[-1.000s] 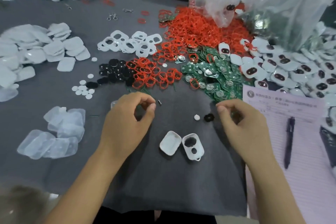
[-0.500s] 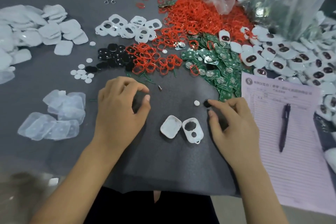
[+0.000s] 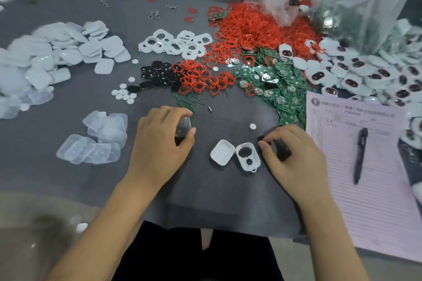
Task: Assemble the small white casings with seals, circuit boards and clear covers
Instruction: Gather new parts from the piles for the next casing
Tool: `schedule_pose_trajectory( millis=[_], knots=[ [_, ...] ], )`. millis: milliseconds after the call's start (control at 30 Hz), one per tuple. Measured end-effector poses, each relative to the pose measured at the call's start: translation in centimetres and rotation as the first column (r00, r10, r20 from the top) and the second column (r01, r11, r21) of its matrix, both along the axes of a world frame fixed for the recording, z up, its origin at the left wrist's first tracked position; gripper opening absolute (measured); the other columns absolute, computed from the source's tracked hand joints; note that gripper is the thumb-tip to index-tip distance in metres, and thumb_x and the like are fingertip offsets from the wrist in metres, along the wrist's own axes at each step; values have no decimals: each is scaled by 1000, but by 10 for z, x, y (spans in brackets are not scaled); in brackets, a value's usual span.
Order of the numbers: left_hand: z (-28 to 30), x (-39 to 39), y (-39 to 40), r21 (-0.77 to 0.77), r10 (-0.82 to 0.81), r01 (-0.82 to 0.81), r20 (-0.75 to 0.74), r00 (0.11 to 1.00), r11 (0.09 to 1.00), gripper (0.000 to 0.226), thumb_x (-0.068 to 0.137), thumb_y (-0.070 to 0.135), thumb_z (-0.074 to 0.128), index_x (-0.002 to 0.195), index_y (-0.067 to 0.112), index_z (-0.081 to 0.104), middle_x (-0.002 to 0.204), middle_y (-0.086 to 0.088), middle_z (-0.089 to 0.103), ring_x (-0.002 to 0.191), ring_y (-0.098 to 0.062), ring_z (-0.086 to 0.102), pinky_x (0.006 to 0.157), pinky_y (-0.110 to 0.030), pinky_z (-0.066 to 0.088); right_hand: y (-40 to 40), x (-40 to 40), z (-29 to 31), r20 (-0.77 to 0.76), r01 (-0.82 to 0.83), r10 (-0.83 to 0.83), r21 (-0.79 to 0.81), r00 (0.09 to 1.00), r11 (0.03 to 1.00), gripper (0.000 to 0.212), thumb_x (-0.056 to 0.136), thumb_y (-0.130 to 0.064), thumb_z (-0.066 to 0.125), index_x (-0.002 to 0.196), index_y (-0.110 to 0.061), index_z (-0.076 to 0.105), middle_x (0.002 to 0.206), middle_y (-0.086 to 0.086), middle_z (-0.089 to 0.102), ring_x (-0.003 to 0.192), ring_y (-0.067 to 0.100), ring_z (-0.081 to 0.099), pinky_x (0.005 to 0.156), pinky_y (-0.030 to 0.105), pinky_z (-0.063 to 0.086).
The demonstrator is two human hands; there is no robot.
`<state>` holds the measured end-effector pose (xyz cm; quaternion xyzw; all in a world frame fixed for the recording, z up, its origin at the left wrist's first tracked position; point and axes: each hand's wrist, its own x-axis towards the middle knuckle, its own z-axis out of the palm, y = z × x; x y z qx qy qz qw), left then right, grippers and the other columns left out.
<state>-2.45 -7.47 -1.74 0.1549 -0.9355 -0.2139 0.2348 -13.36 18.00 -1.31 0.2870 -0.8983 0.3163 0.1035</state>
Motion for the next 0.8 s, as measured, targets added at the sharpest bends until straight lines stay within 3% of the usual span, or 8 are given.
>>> schedule_pose_trajectory(
  millis=[167, 333, 533, 667, 800],
  knots=[
    [-1, 0, 1, 77, -85, 86, -19, 996, 993, 32, 87, 12, 73, 118, 16, 65, 107, 2, 62, 102, -22, 55, 92, -41, 48, 1, -1, 1, 54, -19, 19, -15, 998, 1000, 8, 92, -22, 75, 92, -27, 70, 94, -16, 63, 87, 6, 58, 71, 37, 50],
    [-2, -1, 1, 47, -131, 134, -54, 990, 990, 26, 89, 4, 71, 113, 11, 68, 103, 0, 65, 95, -26, 60, 85, -49, 51, 2, -1, -1, 52, -7, 9, -25, 999, 1000, 8, 94, -20, 73, 99, -26, 72, 97, -16, 65, 91, 7, 60, 73, 33, 50],
    [2, 0, 5, -2, -157, 159, -167, 973, 987, 20, 93, 14, 66, 111, 8, 70, 103, -2, 68, 93, -28, 63, 84, -45, 53, 2, -2, -2, 36, 7, -6, -31, 999, 999, 9, 94, -21, 72, 102, -25, 73, 97, -15, 65, 90, 6, 60, 71, 28, 48],
    [5, 1, 7, -29, -241, 240, -158, 957, 970, 23, 95, 22, 62, 110, 8, 72, 103, -1, 70, 91, -26, 64, 84, -41, 53, 2, -2, -2, 51, 12, -10, -31, 999, 999, 10, 94, -21, 73, 102, -26, 73, 96, -17, 64, 88, 0, 56, 71, 14, 41],
    [6, 0, 8, -58, -329, 325, -100, 939, 944, 21, 93, 23, 64, 105, 9, 73, 100, -1, 70, 88, -27, 65, 80, -44, 53, 1, -2, -2, 64, 15, -12, -37, 998, 999, 10, 94, -22, 72, 102, -28, 73, 96, -18, 64, 86, 1, 57, 70, 20, 45]
  ],
)
